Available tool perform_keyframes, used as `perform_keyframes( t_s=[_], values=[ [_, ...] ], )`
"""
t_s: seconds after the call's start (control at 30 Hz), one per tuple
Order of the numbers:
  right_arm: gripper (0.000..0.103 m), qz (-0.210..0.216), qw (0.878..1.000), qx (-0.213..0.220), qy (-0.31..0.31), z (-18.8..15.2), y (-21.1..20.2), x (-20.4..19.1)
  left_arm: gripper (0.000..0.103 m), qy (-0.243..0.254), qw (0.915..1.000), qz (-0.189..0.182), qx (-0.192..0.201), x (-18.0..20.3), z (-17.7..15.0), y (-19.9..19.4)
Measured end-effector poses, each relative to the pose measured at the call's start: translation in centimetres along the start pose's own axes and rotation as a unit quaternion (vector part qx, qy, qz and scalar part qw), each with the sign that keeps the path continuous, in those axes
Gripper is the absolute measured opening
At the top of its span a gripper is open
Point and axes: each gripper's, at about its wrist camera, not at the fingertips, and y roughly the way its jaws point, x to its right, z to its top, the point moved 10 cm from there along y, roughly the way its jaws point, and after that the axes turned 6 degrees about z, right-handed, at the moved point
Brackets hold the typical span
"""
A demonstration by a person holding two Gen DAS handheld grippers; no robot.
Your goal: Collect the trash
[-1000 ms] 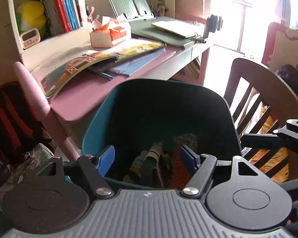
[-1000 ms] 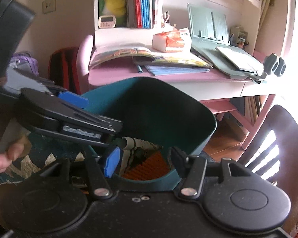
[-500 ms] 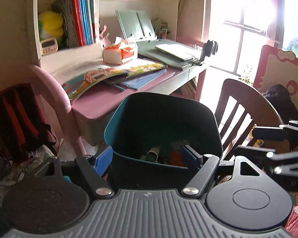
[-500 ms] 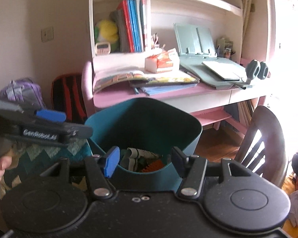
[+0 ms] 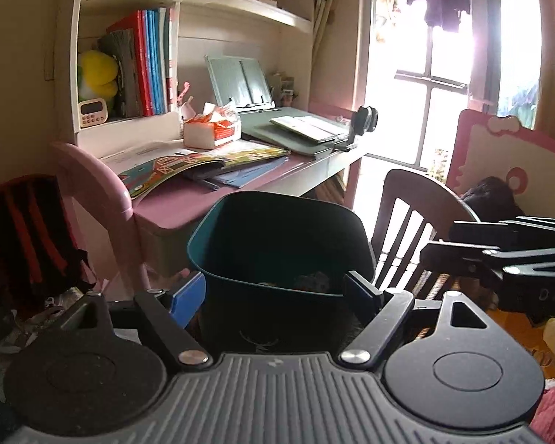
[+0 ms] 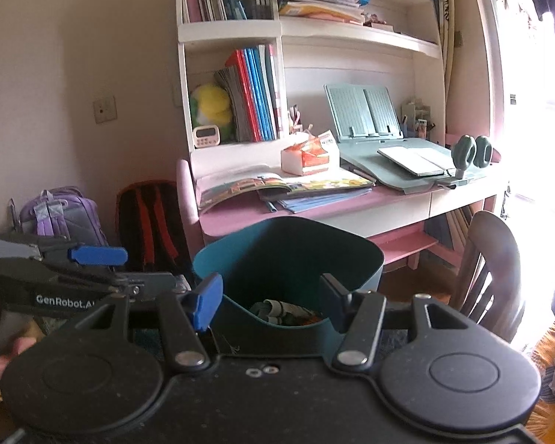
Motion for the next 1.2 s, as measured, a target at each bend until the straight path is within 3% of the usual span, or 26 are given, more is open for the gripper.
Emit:
perform_keyframes(
  t_s=[0.13, 0.27, 1.2],
  values=[
    [0.057, -0.005, 1.0, 0.008, -0.003, -0.2, -0.6, -0.3, 0.085, -0.005, 0.9999, -0.009, 0.005, 0.2, -0.5, -0.7],
    [0.057, -0.011, 1.0, 0.012, -0.008, -0.4, -1.0, -0.6, 0.1, -0.017, 0.9997, -0.011, 0.014, -0.1, -0.9, -1.0],
    [0.058, -0.002, 1.0, 0.008, -0.005, -1.1, 0.0, -0.7, 0.1, -0.02, 0.9985, -0.01, 0.05, 0.1, -0.9, -1.5]
  ],
)
